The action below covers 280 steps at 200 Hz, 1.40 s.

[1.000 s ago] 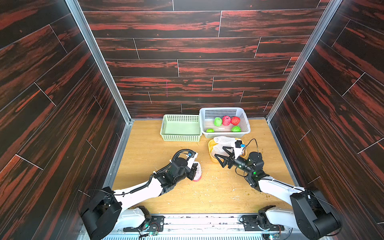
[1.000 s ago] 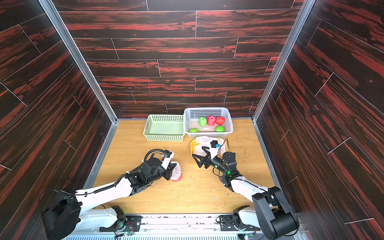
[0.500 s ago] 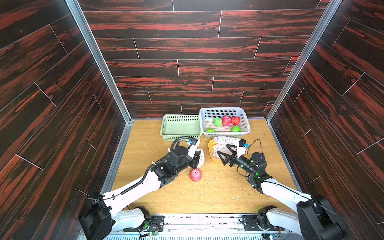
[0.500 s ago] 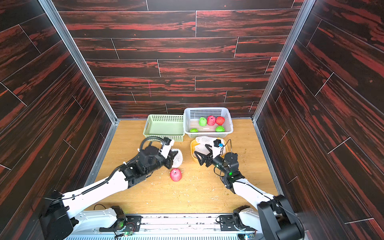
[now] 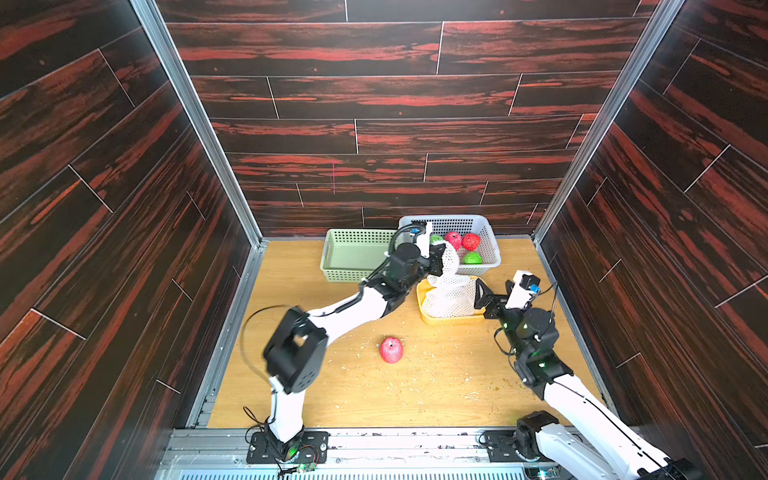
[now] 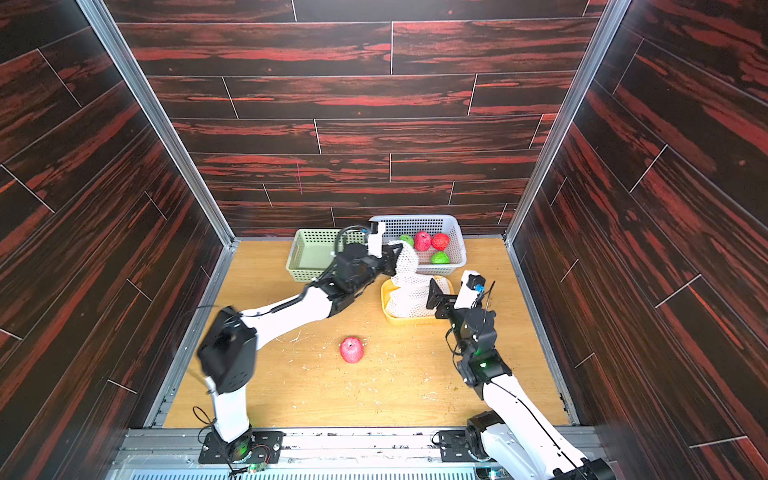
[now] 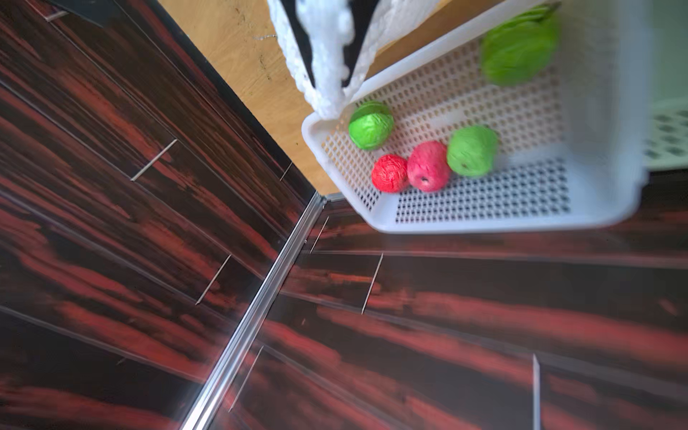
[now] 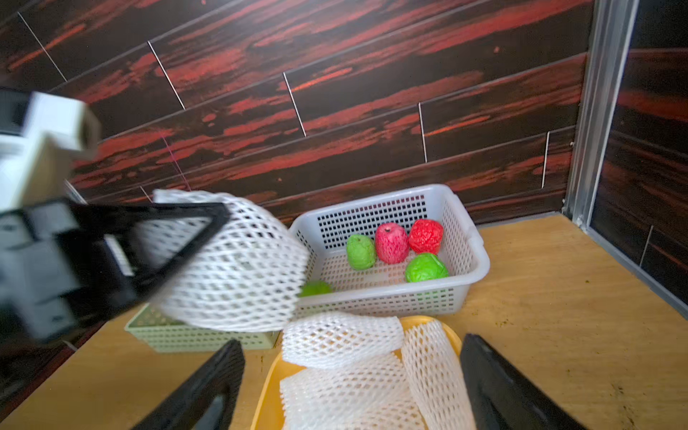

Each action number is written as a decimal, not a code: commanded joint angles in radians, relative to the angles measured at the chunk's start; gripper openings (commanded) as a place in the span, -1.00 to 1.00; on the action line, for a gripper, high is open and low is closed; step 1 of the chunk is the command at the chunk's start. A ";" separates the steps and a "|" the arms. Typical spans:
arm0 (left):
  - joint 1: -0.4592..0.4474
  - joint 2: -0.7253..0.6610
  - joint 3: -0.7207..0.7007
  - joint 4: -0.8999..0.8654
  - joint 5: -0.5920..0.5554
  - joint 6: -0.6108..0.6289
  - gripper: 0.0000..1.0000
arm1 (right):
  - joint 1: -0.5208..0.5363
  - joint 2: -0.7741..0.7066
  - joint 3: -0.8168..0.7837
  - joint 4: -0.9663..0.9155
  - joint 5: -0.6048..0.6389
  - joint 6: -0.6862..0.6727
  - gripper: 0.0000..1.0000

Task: Remove foam nets from apples
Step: Place the foam net into the storage box.

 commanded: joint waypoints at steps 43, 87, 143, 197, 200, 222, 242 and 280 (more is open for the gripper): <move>-0.047 0.179 0.131 0.132 -0.064 -0.227 -0.87 | -0.156 0.224 0.287 -0.290 -0.433 0.076 -0.15; -0.052 0.202 0.086 0.149 -0.107 -0.252 -0.81 | -0.156 0.441 0.417 -0.332 -0.627 0.096 -0.45; -0.053 0.194 0.000 0.164 -0.135 -0.275 -0.66 | -0.156 0.581 0.479 -0.320 -0.644 0.117 -0.46; -0.054 0.200 -0.044 0.188 -0.140 -0.272 -0.39 | -0.156 0.683 0.482 -0.291 -0.632 0.129 -0.46; -0.054 0.199 -0.047 0.189 -0.141 -0.269 -0.37 | -0.156 0.689 0.484 -0.290 -0.635 0.129 -0.46; -0.056 0.196 -0.057 0.183 -0.144 -0.259 -0.25 | -0.153 0.721 0.481 -0.271 -0.636 0.134 -0.45; -0.054 0.190 -0.077 0.196 -0.141 -0.267 -0.07 | -0.144 0.758 0.500 -0.280 -0.646 0.120 -0.46; -0.054 0.177 -0.100 0.199 -0.140 -0.271 0.06 | -0.129 0.805 0.521 -0.303 -0.623 0.107 -0.46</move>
